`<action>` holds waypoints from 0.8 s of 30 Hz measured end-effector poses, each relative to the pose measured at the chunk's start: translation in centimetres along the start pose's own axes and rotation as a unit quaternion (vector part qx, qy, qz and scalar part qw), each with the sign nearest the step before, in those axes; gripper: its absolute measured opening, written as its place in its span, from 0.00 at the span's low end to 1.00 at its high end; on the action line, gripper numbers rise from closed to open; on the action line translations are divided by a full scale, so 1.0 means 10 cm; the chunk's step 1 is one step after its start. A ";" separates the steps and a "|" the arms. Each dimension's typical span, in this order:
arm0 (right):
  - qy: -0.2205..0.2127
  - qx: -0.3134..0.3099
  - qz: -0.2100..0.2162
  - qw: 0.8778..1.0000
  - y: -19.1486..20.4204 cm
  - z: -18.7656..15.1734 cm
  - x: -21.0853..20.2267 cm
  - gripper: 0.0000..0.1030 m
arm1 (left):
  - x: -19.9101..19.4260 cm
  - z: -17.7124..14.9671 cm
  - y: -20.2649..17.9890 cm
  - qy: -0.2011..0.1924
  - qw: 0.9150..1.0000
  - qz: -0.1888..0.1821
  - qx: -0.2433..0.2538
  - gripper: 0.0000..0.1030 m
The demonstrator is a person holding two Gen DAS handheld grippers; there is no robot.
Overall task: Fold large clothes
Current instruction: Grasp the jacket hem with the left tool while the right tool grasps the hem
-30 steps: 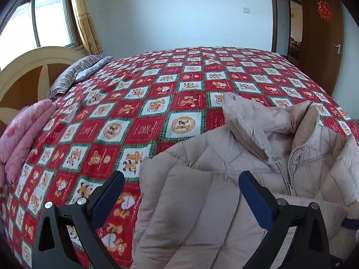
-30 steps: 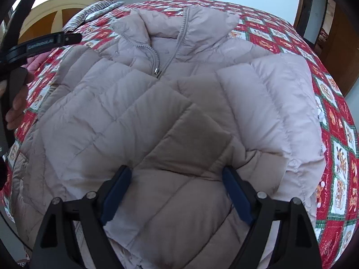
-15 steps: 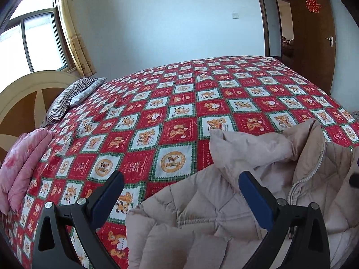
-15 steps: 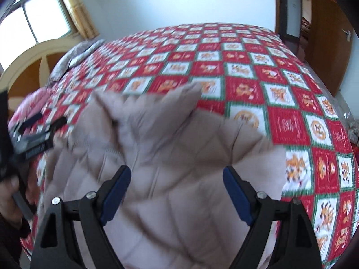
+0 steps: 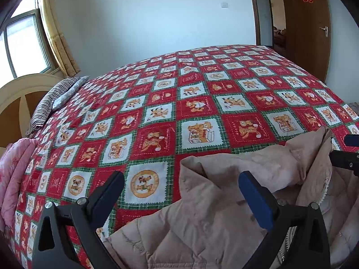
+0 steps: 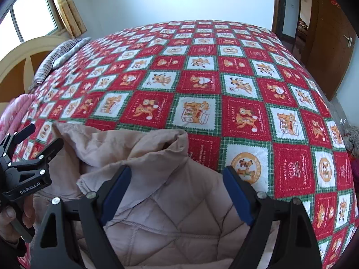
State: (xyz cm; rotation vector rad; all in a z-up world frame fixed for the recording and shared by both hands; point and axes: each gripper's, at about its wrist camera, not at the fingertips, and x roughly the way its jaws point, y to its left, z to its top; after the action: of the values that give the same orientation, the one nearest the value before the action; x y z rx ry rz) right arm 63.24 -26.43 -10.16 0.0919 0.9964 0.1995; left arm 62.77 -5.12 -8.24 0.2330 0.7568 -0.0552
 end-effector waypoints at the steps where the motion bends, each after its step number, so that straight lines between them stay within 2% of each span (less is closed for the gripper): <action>1: 0.002 -0.004 -0.002 1.000 0.00 0.01 0.02 0.84 | 0.05 -0.01 -0.03 0.005 1.000 -0.001 0.004 0.99; 3: 0.001 -0.007 -0.001 1.000 0.00 0.02 0.04 0.83 | 0.11 -0.05 -0.06 0.011 1.000 -0.001 0.007 0.99; 6: -0.019 0.008 0.033 0.999 -0.04 0.04 -0.07 0.83 | 0.15 -0.14 -0.07 0.017 1.000 -0.021 0.014 0.98; 7: -0.028 0.015 0.040 0.999 -0.07 0.04 -0.12 0.84 | 0.16 -0.17 -0.08 0.014 0.999 -0.023 0.023 0.95; 8: -0.034 0.019 0.041 0.998 -0.08 0.04 -0.14 0.84 | 0.18 -0.19 -0.11 0.015 0.999 -0.024 0.035 0.78; 9: -0.035 0.021 0.041 0.998 -0.08 0.05 -0.14 0.84 | 0.21 -0.21 -0.12 0.023 0.998 -0.032 0.043 0.52; 11: -0.024 0.021 0.030 0.999 -0.06 0.07 -0.07 0.85 | 0.28 -0.24 -0.09 0.046 0.996 -0.061 0.034 0.29; 13: -0.009 0.017 0.023 1.000 -0.04 0.09 0.04 0.85 | 0.26 -0.26 -0.07 0.045 0.996 -0.071 0.024 0.27; 15: 0.003 0.013 0.016 1.000 -0.03 0.10 0.15 0.84 | 0.20 -0.28 -0.09 0.034 0.996 -0.074 0.037 0.20; 16: 0.011 0.009 0.013 1.000 -0.02 0.10 0.19 0.79 | 0.16 -0.29 -0.09 0.029 0.996 -0.075 0.042 0.18; 17: 0.018 0.005 0.015 1.000 -0.02 0.07 0.22 0.53 | 0.11 -0.31 -0.08 0.023 0.996 -0.075 0.046 0.15; 19: 0.030 -0.007 0.016 0.999 -0.03 -0.01 0.23 0.21 | 0.01 -0.35 -0.04 0.012 0.995 -0.082 0.050 0.12; 22: 0.026 -0.042 -0.004 0.999 -0.02 -0.19 0.14 0.11 | -0.11 -0.43 0.05 0.000 0.995 -0.079 0.056 0.10; 24: 0.021 -0.054 -0.006 0.998 -0.05 -0.30 0.04 0.09 | -0.15 -0.51 0.13 0.001 0.995 -0.085 0.048 0.08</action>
State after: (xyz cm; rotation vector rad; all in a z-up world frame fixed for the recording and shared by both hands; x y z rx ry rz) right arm 61.02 -26.85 -12.21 -0.0168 1.0258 0.2442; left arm 58.40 -2.75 -10.54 0.2600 0.7747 -0.2541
